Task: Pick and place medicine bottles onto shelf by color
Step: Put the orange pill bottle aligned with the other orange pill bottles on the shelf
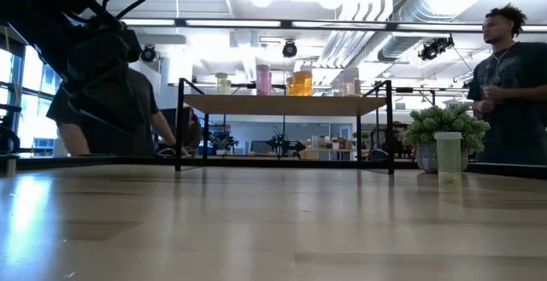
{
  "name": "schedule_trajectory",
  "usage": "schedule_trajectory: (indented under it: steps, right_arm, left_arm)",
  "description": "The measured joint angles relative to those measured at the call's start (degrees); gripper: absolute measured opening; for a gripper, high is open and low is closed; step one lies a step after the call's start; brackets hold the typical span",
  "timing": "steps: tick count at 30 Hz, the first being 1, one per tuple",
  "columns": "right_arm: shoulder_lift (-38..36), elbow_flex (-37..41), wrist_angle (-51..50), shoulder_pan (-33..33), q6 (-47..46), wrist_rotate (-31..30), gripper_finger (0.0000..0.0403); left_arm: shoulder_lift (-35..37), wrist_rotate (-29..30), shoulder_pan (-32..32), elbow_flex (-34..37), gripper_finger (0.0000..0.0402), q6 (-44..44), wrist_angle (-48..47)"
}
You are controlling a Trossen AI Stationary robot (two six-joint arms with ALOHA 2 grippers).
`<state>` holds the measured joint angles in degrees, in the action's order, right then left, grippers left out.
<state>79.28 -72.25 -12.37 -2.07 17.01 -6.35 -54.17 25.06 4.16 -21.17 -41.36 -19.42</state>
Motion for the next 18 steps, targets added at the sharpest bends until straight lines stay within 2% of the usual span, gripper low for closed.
schedule_trajectory:
  steps: [6,11,16,18]
  right_arm:
    - [-3.08,1.69,-5.49,-1.89,-3.31,-0.04,0.0172]
    - [-5.11,14.44,5.12,-2.9,-7.37,-0.51,0.0172]
    - [-6.7,25.17,20.23,-3.14,-12.45,-7.25,0.0172]
    - [-6.57,28.36,24.54,-3.13,-13.77,-8.07,0.0172]
  left_arm:
    - [0.01,-0.03,0.0,0.01,0.028,-0.44,-0.01]
    - [0.0,-0.03,0.0,0.01,0.028,-0.44,-0.02]
    - [0.0,-0.02,-0.02,0.02,0.028,-0.38,-0.02]
    - [0.02,0.02,-0.02,0.0,0.028,0.02,0.0]
